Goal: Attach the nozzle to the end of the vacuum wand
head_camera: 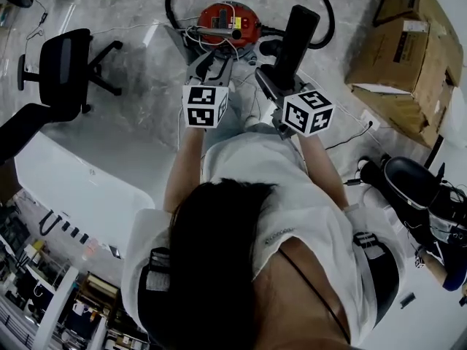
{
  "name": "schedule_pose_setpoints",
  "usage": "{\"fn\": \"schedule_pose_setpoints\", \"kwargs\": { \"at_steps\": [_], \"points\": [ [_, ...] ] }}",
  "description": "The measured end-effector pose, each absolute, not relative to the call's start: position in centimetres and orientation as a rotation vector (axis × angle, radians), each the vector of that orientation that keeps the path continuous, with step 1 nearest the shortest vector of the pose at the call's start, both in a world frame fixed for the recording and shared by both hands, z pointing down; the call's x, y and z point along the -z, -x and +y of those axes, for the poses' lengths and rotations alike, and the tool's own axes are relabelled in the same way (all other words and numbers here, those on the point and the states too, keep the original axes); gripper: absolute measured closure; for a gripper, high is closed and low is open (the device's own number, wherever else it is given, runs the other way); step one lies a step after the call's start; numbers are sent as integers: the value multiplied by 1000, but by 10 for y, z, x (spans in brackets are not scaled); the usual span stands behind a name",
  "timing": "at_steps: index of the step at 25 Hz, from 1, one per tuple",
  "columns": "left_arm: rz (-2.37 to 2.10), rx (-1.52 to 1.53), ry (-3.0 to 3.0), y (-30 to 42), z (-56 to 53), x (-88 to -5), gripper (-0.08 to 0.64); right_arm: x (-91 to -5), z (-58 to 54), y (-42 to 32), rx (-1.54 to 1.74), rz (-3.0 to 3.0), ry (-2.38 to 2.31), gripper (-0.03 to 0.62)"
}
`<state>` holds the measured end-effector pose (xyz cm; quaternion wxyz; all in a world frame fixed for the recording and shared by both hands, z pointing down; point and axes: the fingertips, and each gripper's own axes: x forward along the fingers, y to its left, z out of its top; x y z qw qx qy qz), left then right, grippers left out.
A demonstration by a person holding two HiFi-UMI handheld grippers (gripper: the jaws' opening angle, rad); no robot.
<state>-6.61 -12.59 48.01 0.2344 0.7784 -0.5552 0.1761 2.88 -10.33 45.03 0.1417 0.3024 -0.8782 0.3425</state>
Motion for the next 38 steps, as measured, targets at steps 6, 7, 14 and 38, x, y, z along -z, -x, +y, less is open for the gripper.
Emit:
{"fn": "schedule_pose_setpoints", "kwargs": {
  "at_steps": [6, 7, 14, 38],
  "points": [
    [-1472, -654, -2231, 72, -159, -500, 357, -452, -121, -25, -996, -2507, -909, 520],
    [-1460, -686, -2246, 74, -163, -504, 354, -453, -123, -25, -1000, -2500, -914, 520],
    [-1352, -1130, -2413, 79, -181, -547, 336, -462, -139, -20, -1007, -2466, -939, 520],
    [-1000, -1462, -2714, 60, -222, -620, 336, -484, -159, 2, -1195, -2499, -915, 520]
  ]
}}
